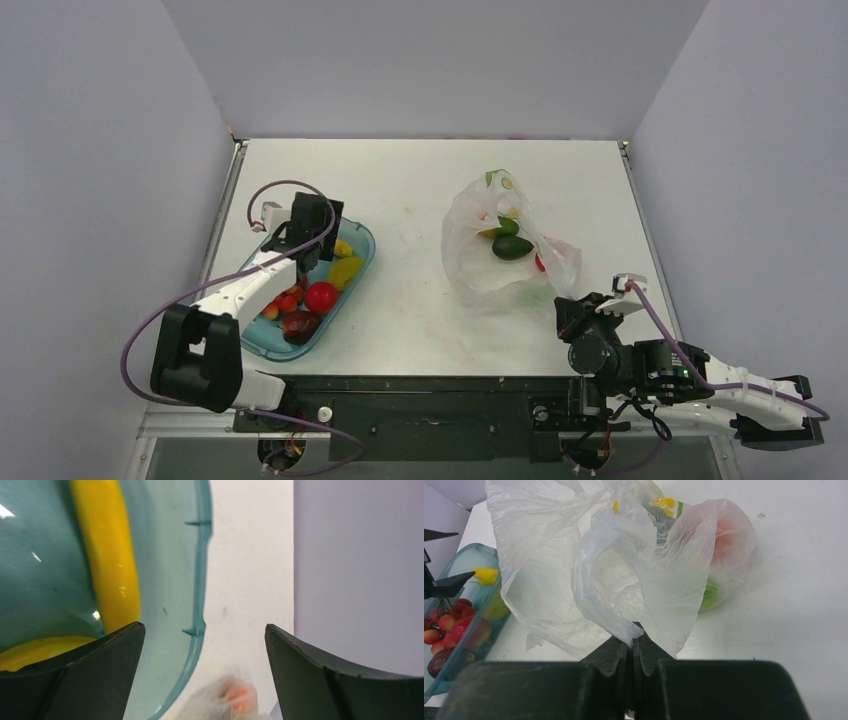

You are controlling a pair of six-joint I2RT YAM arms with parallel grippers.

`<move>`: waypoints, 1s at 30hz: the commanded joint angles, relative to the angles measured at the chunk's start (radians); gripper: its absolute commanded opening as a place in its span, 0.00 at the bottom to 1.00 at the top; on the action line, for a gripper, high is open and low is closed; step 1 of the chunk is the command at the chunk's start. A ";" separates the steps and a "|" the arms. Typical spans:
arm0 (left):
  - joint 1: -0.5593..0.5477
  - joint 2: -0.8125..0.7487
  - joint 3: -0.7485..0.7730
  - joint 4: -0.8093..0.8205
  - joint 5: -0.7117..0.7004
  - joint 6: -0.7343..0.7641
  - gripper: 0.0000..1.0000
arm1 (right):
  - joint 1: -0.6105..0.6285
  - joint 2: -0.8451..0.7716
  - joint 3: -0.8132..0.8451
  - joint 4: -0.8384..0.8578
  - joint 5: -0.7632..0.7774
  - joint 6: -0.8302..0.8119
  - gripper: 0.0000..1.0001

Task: Take the fake fruits out of the plastic bag

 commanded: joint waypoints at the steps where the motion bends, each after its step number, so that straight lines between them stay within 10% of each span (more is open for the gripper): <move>1: -0.049 -0.111 -0.015 0.186 0.242 0.348 0.88 | 0.009 0.017 0.029 0.026 -0.022 -0.026 0.00; 15: -0.574 0.022 0.137 0.478 0.460 0.759 0.81 | 0.011 0.025 0.124 0.158 -0.140 -0.183 0.00; 30: -0.648 0.332 0.552 0.291 0.583 0.814 0.63 | 0.009 0.088 0.317 0.168 -0.068 -0.290 0.00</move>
